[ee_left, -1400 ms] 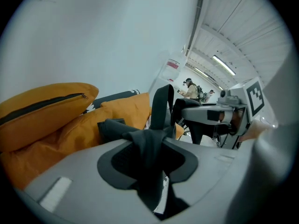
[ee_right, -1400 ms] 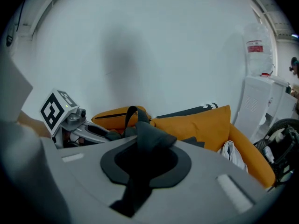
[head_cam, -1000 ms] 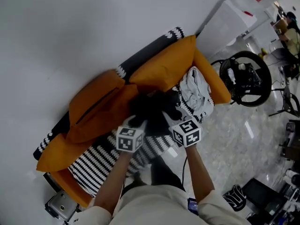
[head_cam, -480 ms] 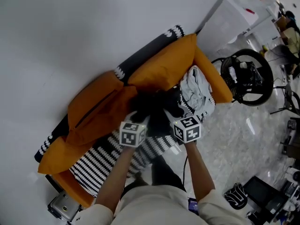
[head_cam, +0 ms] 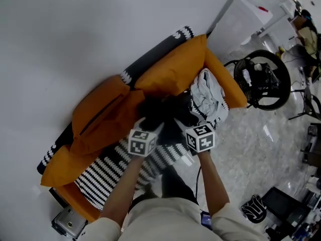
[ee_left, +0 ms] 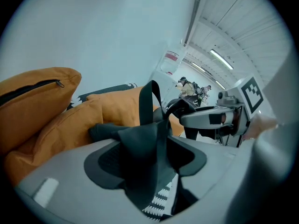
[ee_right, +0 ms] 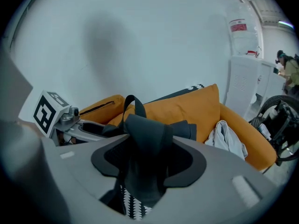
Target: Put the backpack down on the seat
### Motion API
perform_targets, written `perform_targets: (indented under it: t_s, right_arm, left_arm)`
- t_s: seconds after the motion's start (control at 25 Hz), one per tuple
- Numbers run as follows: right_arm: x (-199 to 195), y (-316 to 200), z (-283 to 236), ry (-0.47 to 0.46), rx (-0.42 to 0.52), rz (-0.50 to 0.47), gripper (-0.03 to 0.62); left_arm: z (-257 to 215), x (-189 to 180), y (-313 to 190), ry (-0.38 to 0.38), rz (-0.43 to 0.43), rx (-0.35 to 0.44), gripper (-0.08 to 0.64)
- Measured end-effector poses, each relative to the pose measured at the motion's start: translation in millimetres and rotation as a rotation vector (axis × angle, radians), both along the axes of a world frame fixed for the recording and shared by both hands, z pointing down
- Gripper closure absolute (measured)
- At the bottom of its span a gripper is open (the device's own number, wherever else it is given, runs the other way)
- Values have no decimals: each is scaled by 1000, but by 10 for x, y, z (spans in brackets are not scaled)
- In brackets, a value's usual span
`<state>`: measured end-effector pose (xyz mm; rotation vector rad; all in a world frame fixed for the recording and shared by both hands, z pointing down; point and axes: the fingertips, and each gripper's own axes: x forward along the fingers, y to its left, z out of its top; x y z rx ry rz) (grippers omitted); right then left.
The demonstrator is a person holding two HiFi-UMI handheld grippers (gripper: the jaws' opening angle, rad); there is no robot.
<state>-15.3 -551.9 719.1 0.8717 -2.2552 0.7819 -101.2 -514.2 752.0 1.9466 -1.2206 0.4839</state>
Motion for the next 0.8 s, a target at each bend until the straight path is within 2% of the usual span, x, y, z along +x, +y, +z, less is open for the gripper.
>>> perform_targets:
  t_s: [0.16,0.28,0.48,0.8]
  right_arm:
    - [82,94,-40,14,17,7,339]
    - [168,163,-91,12,29,25,316]
    - [337,308,-178,1,47,57,312]
    - [562,615,-382,-1,94,95,321]
  left_arm:
    - [36,-3,83,-9,-1,-3,250]
    - [81,-62,170,-34,-24,-24,192]
    - [111,-183,395,-43,-72,-43,192]
    - [-47,-261,764,-70,-88,-15,223]
